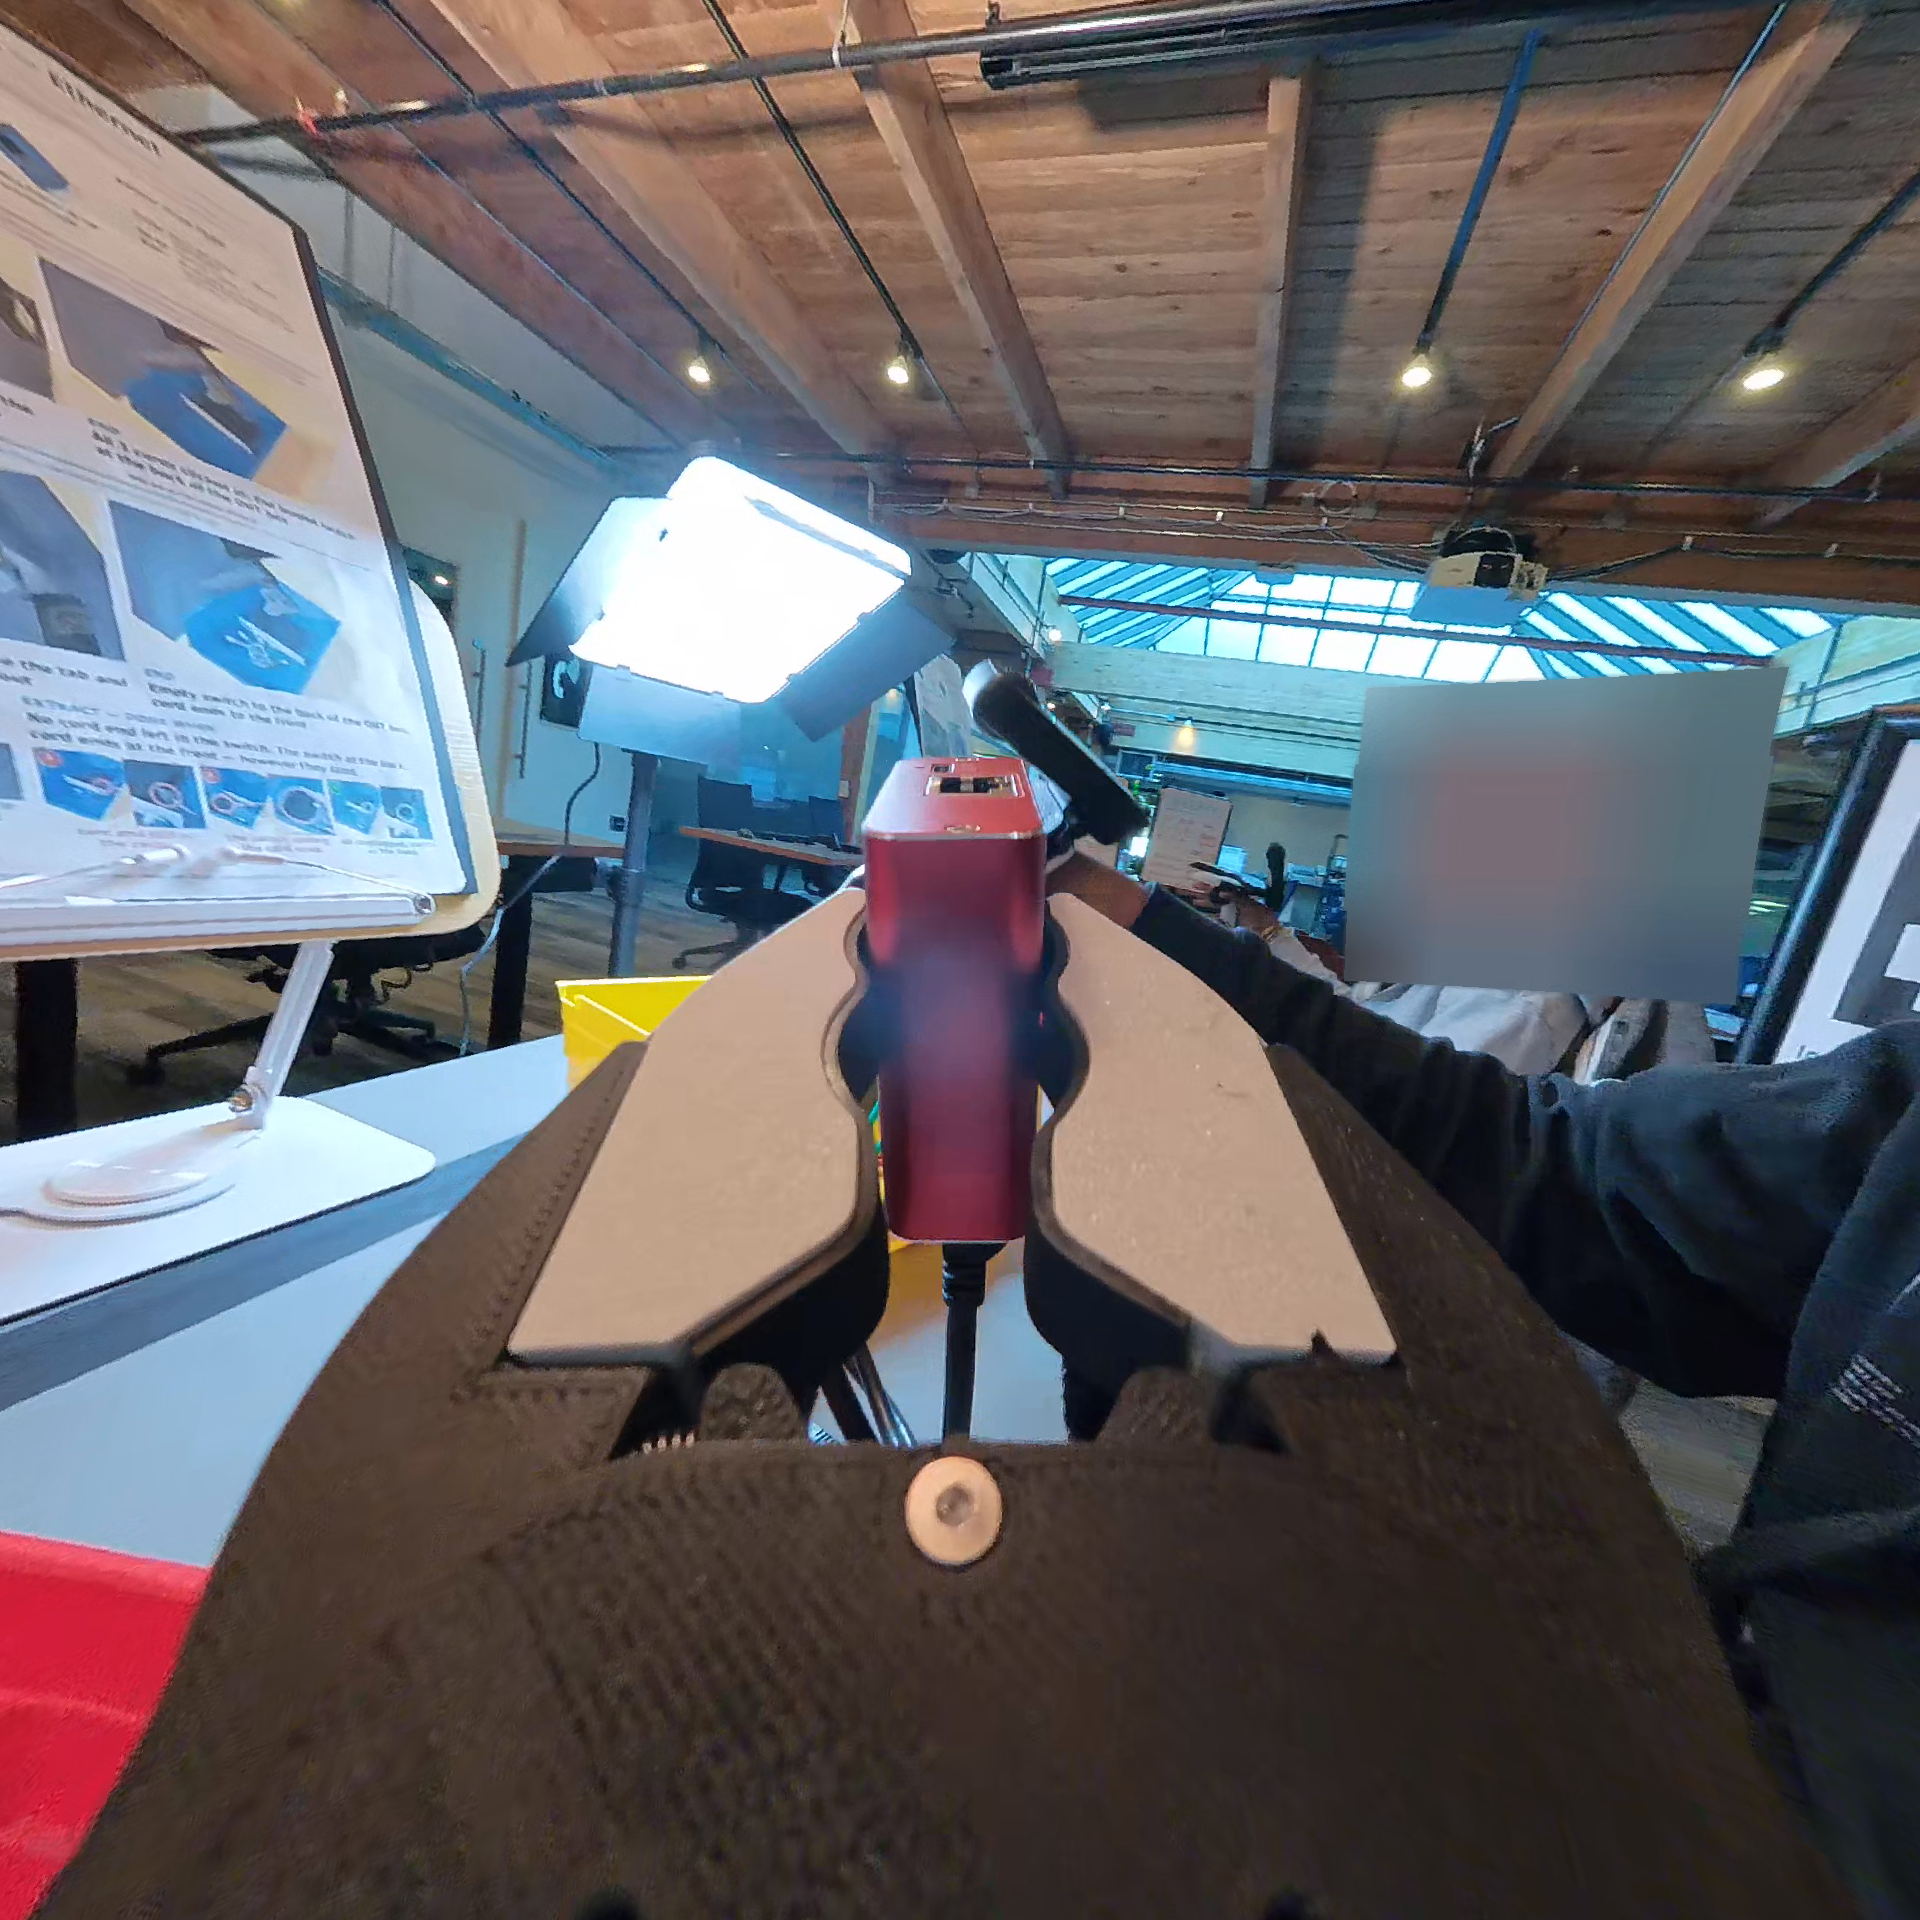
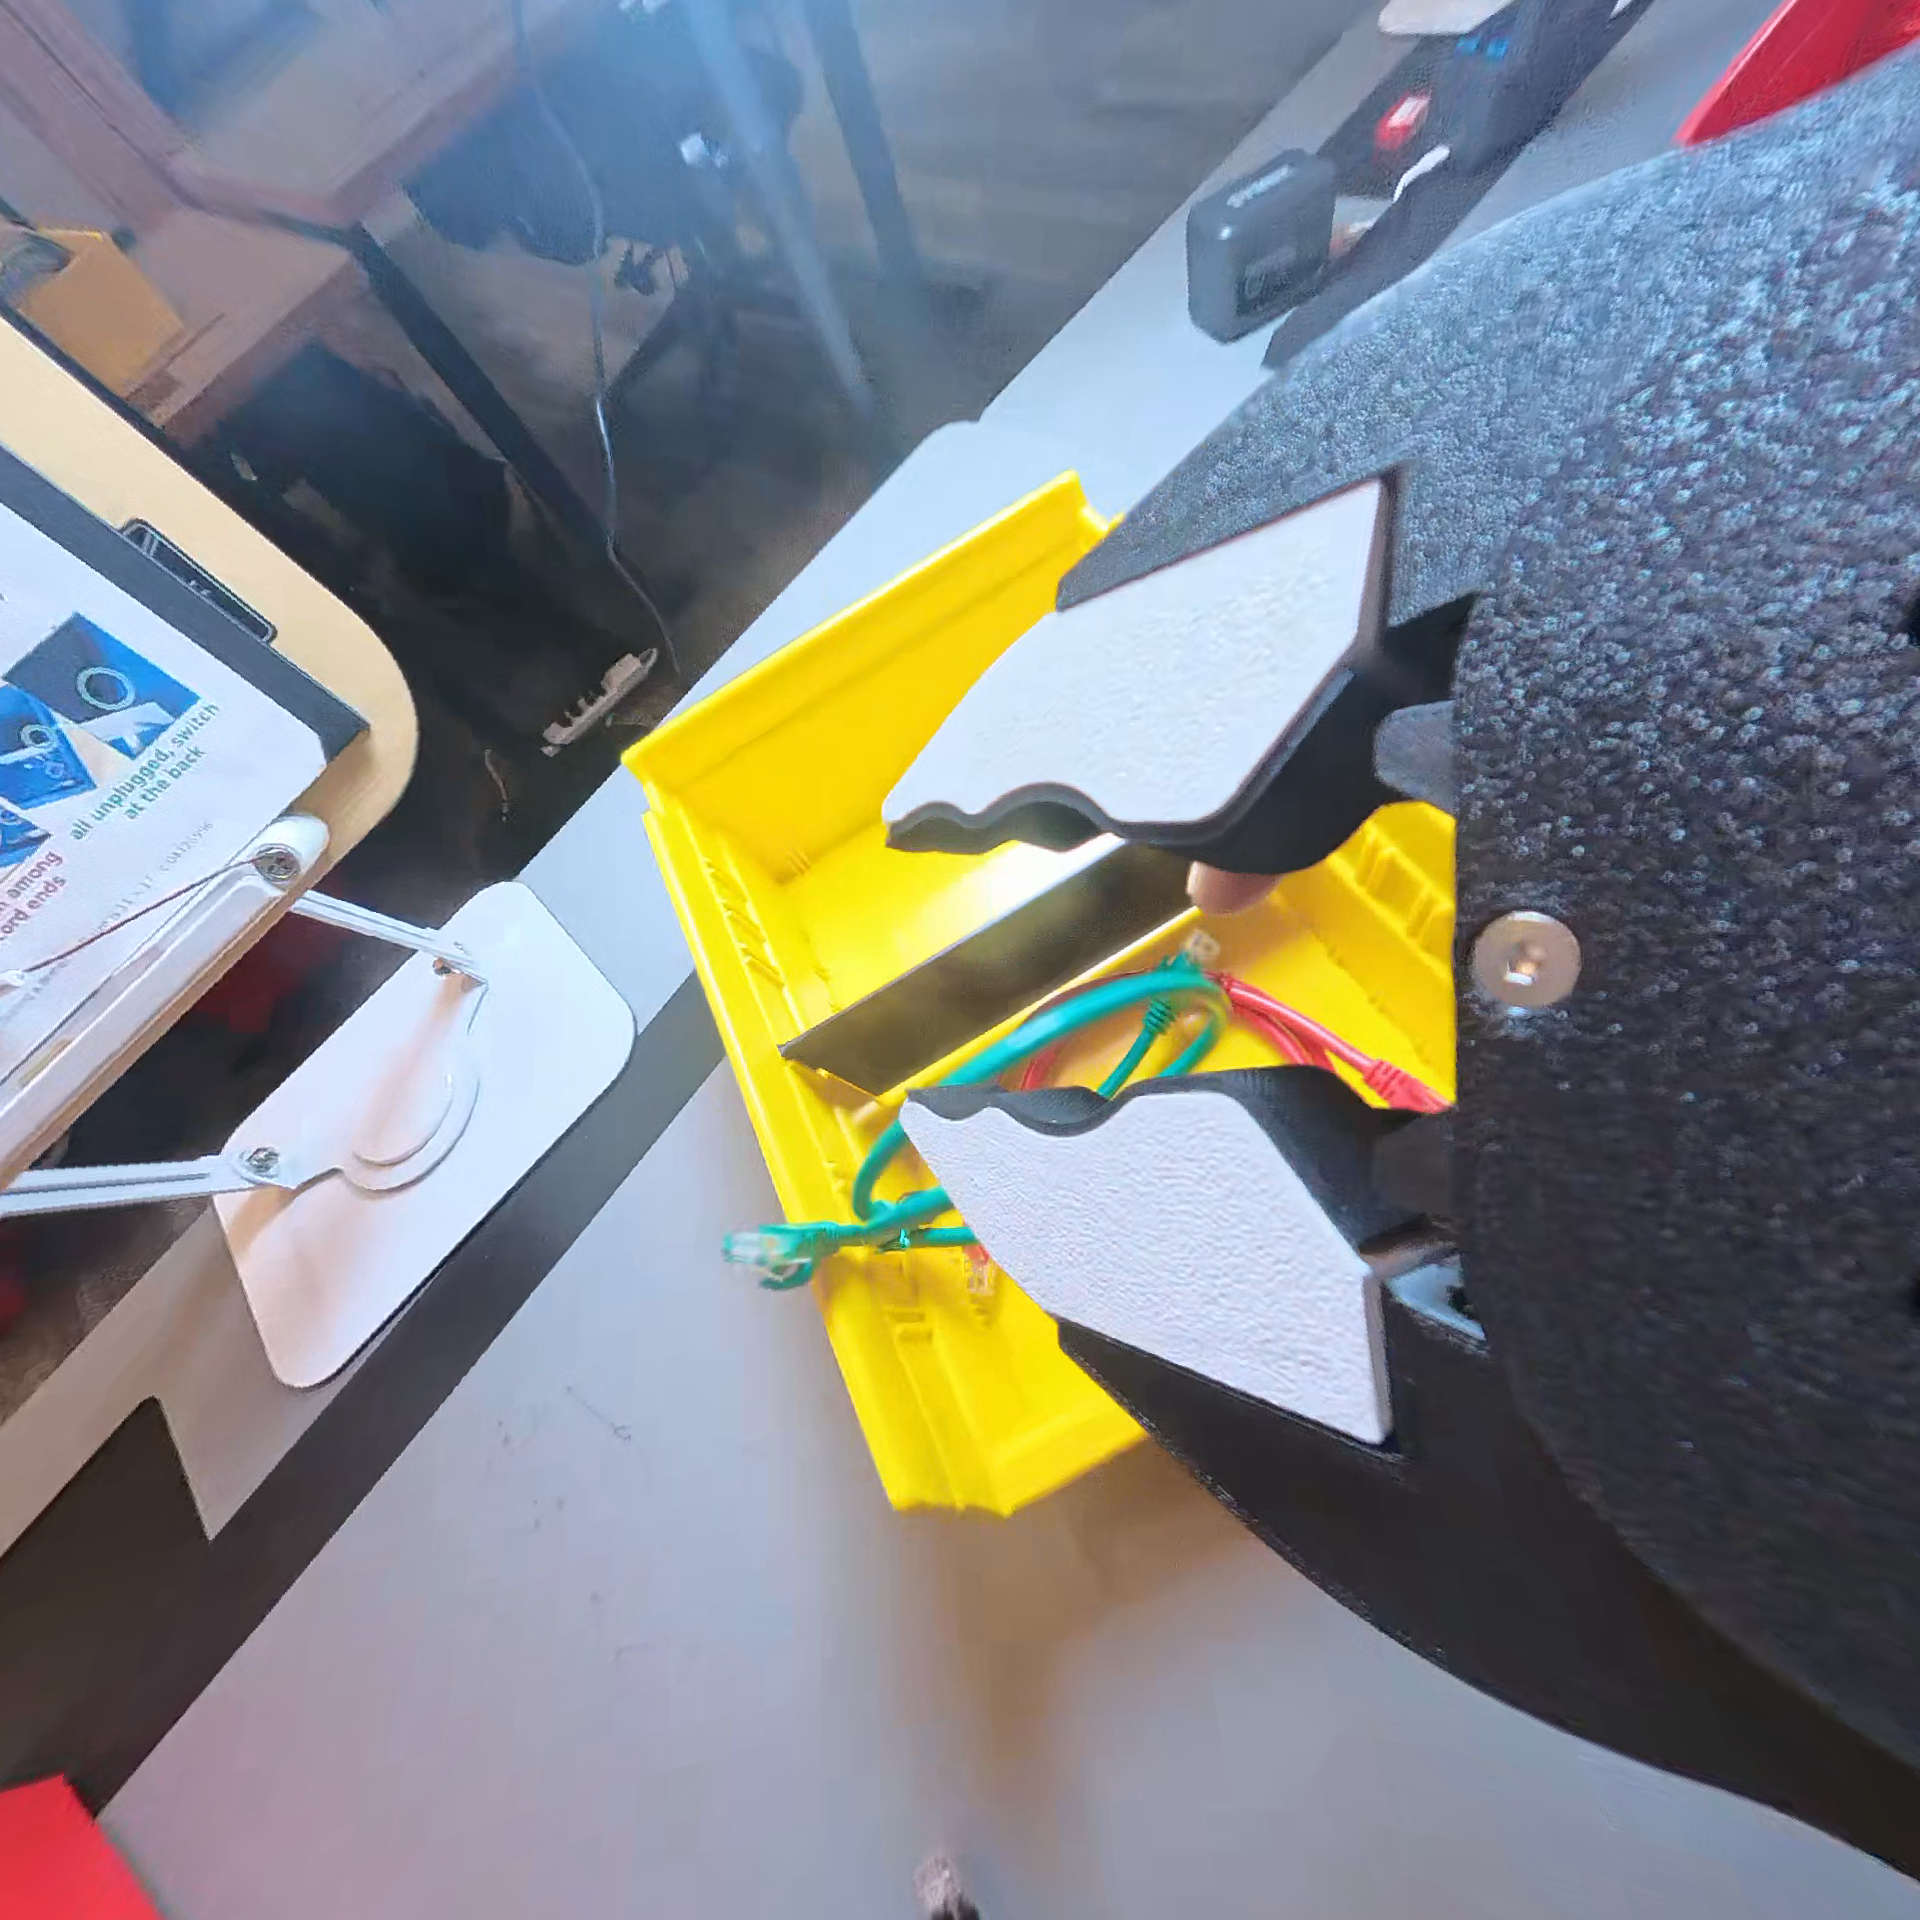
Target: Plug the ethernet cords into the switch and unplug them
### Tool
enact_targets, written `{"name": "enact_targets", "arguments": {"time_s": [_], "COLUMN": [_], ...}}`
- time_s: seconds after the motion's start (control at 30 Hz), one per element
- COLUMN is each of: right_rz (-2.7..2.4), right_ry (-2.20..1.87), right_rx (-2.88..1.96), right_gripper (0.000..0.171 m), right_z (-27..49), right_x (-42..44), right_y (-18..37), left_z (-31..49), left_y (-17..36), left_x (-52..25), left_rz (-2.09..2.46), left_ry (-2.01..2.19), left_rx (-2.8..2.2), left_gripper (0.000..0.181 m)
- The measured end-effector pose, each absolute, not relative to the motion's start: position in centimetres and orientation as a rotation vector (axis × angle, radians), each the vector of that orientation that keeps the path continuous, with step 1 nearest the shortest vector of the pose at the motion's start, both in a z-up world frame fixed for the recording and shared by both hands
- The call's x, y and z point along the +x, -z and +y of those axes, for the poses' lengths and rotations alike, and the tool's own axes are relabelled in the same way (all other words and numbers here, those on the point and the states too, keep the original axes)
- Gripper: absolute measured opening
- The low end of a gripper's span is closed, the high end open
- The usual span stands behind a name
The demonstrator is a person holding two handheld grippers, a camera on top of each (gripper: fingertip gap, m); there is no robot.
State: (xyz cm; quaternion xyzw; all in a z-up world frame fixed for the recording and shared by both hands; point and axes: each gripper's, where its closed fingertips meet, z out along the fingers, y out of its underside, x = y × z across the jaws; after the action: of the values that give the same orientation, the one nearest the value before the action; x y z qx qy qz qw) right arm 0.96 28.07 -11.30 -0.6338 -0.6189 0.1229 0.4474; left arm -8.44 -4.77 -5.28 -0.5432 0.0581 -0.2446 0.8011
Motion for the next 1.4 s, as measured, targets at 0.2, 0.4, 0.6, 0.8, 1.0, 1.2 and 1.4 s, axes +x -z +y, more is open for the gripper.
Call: {"name": "enact_targets", "arguments": {"time_s": [0.2, 0.4, 0.6, 0.8, 1.0, 1.2, 1.4], "right_rz": [-1.635, -1.722, -1.658, -1.634, -1.622, -1.6, -1.587], "right_ry": [-0.868, -1.615, -1.899, -1.902, -1.89, -1.828, -1.813], "right_rx": [-1.316, -1.071, -1.036, -0.962, -1.005, -1.083, -1.182], "right_gripper": [0.036, 0.036, 0.025, 0.016, 0.016, 0.014, 0.014], "right_z": [16.0, -0.5, -5.6, -5.8, -5.6, -4.5, -3.9], "right_x": [-1.0, -2.3, -4.3, -3.9, -3.7, -3.7, -4.0], "right_y": [8.3, 11.8, 12.7, 12.7, 12.6, 12.7, 12.8], "left_z": [-4.4, -3.6, -3.2, -3.1, -3.1, -2.5, -2.7], "left_y": [5.8, 6.6, 7.4, 7.6, 7.6, 8.4, 8.2], "left_x": [-7.2, -6.3, -3.9, -3.4, -3.4, -3.4, -3.0], "left_rz": [0.142, 0.127, 0.173, 0.179, 0.175, 0.178, 0.19], "left_ry": [0.593, 0.671, 0.76, 0.783, 0.749, 0.689, 0.626], "left_rx": [-1.172, -1.173, -1.156, -1.151, -1.162, -1.262, -1.266], "left_gripper": [0.027, 0.027, 0.027, 0.027, 0.027, 0.027, 0.028]}}
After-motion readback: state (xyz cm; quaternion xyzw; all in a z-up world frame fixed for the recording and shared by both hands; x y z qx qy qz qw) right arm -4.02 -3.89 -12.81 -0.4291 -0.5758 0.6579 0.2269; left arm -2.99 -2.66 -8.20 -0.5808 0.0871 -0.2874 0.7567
